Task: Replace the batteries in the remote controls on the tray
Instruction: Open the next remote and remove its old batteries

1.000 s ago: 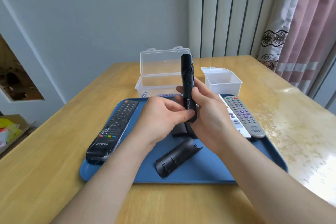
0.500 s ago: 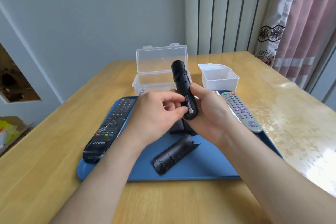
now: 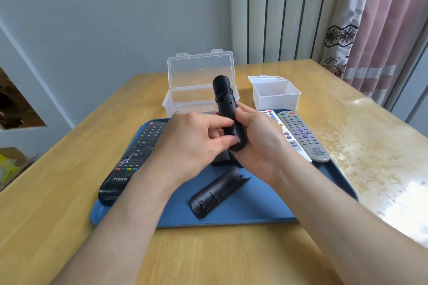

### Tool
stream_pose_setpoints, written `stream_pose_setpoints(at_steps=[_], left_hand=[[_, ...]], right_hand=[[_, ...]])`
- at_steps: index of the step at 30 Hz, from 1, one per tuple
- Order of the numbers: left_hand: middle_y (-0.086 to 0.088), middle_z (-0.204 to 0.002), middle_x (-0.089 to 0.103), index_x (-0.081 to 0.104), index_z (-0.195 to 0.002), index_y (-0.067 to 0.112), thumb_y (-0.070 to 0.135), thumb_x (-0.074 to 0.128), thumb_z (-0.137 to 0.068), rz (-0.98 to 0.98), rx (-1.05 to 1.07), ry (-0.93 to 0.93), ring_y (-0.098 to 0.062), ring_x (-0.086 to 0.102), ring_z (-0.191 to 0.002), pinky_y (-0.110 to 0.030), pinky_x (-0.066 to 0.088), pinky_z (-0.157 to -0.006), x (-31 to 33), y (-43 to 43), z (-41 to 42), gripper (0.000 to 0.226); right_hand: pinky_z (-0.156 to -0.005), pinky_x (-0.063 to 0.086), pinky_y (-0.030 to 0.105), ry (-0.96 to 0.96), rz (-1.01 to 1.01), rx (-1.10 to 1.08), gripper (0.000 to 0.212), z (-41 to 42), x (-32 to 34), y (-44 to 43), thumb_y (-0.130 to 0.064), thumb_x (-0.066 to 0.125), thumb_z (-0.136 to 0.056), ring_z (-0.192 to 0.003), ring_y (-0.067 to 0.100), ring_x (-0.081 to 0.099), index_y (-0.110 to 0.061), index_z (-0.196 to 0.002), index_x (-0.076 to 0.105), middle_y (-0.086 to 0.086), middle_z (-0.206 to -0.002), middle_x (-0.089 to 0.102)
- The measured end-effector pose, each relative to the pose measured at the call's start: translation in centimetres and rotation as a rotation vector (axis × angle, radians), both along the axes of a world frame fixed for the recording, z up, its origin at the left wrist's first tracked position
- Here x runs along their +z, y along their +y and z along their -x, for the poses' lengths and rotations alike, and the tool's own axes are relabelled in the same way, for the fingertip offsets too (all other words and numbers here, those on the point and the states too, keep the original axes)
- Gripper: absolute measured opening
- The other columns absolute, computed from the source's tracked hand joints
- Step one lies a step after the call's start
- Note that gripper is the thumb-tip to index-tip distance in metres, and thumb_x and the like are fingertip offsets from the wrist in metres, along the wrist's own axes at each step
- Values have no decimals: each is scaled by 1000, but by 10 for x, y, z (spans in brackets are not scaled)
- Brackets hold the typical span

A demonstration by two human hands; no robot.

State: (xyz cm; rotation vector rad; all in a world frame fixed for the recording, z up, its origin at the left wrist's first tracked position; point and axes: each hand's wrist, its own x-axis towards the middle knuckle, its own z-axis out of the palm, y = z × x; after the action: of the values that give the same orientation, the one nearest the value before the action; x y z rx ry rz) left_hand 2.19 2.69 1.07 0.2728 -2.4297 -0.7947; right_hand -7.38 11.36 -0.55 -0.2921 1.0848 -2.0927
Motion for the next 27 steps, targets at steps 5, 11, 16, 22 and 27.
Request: stream_pose_setpoints(at_steps=[5,11,16,22,27], left_hand=[[13,-57,55,73,-101,35,37,76,-77,142,54,-1,-11,51,-63,-36,49,-67,2,3,-4,24],[12,-68,57,61,-117,35,47,67,-76,310,53,102,-14,55,-69,-37,50,-65,7,5,-6,43],[13,-79,60,68,-112,32,43,69,-72,286,26,57,1,50,-65,-26,46,-65,11,-4,-9,42],[10,-71,57,72,-99,29,13,82,-68,34,-61,2,2,45,-48,-4,30,-52,19,-4,-14,35],[12,-75,58,73,-105,27,17,83,-69,-11,-63,-95,7,46,-51,-6,31,-53,18,-7,-14,39]], right_hand=[[-76,45,34,69,30,31,35,-1,-2,0,-8,31,-103,-90,29,52,2,-124,56,19,-103,56],[-82,37,40,188,9,130,34,5,10,7,-23,46,-96,-89,30,45,5,-111,59,18,-91,49],[-82,31,40,238,39,194,39,3,5,5,-39,38,-100,-90,28,37,-5,-106,55,12,-81,45],[-74,34,34,256,13,232,47,-3,1,1,-49,35,-102,-78,24,39,-7,-92,53,5,-76,43],[-67,30,31,277,0,278,50,-3,-2,0,-53,29,-102,-71,19,37,-9,-93,50,4,-74,39]])
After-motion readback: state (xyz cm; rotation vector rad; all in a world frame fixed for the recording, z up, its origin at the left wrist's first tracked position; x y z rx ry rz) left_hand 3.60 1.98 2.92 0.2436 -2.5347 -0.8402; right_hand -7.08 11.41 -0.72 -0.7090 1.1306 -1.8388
